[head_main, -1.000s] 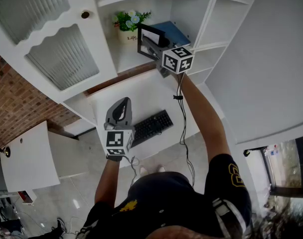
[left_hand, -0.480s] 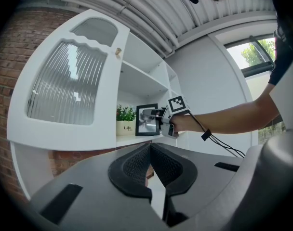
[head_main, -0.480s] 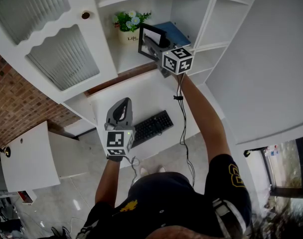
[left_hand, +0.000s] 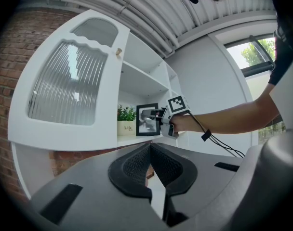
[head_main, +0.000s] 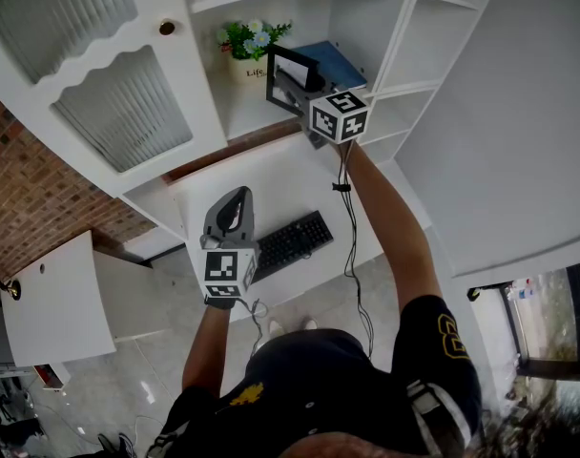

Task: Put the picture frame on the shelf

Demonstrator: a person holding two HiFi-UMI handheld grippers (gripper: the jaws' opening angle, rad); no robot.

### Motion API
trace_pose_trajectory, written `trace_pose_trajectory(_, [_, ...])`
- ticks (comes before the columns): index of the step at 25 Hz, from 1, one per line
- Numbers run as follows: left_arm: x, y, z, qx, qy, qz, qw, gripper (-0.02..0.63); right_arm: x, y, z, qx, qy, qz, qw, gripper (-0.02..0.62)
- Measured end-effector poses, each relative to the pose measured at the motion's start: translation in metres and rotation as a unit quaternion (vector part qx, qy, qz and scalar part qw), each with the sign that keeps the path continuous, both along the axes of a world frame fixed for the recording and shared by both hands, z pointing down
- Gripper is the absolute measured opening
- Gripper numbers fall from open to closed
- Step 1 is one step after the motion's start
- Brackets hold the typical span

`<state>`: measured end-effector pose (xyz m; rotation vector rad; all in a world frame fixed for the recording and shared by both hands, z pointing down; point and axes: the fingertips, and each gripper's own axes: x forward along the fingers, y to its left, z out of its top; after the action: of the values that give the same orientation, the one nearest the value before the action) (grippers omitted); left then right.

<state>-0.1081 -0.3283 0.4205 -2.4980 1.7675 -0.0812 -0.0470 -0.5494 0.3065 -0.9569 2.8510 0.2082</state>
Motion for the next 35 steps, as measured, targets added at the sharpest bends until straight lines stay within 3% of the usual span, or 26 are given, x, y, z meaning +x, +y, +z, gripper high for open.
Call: trace_pose_trajectory(35, [0.0021,0.0064,-0.0034,0.004,-0.001,0.010,0.9999,0.018,0.0020,0.0064,0.0000,0.004,0.017,0.006,1.000,0.112])
